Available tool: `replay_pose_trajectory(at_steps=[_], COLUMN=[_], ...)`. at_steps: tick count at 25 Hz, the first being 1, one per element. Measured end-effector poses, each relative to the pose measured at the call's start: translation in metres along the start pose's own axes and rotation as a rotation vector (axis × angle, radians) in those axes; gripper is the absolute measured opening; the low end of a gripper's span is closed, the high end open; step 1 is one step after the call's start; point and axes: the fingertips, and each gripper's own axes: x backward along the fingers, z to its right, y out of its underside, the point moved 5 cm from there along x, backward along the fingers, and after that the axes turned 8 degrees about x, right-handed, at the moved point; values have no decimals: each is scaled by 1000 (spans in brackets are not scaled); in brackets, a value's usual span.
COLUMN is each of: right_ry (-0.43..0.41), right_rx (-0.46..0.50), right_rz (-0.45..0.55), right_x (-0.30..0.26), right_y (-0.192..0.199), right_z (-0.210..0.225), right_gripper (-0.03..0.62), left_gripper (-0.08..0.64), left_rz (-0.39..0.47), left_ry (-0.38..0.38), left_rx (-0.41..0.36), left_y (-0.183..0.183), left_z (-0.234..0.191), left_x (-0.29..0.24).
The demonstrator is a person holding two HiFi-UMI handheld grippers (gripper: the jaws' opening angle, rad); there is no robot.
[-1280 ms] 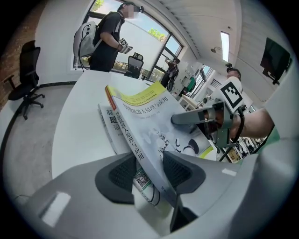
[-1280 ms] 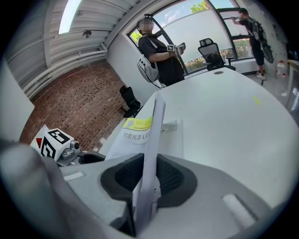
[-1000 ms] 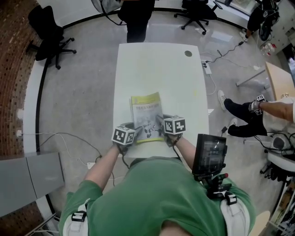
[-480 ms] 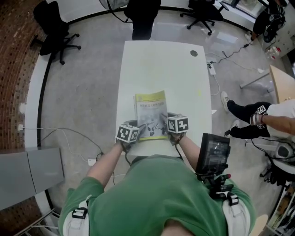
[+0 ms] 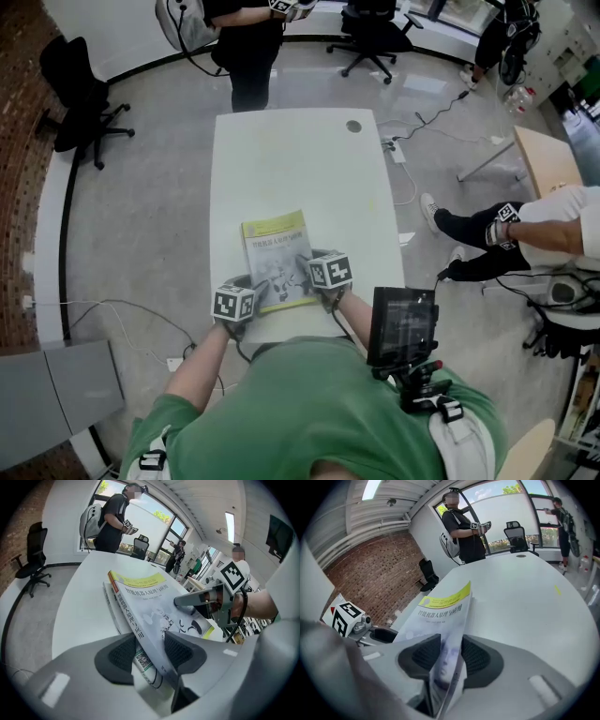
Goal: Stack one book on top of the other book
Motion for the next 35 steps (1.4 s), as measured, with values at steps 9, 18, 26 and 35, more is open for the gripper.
replay_pose_trajectory(at_steps=[9,18,26,35], right_ry=[49,55,67,83], right_rx=[11,37,55,93], right_rz=[31,12,3,1], right_x=[12,12,14,19], right_y=[4,8,14,17], right_z=[16,14,10,5], right_gripper=[132,130,125,121], left_gripper=[212,227,187,187], left_rz=[1,26,44,61], left_ry=[-16,-97,-116,-127], left_rx=[-21,-117,-149,-156], left_y=[-2,-7,-4,-4], left_z=[1,-5,-2,-2], left_x=[-7,-2,3,5])
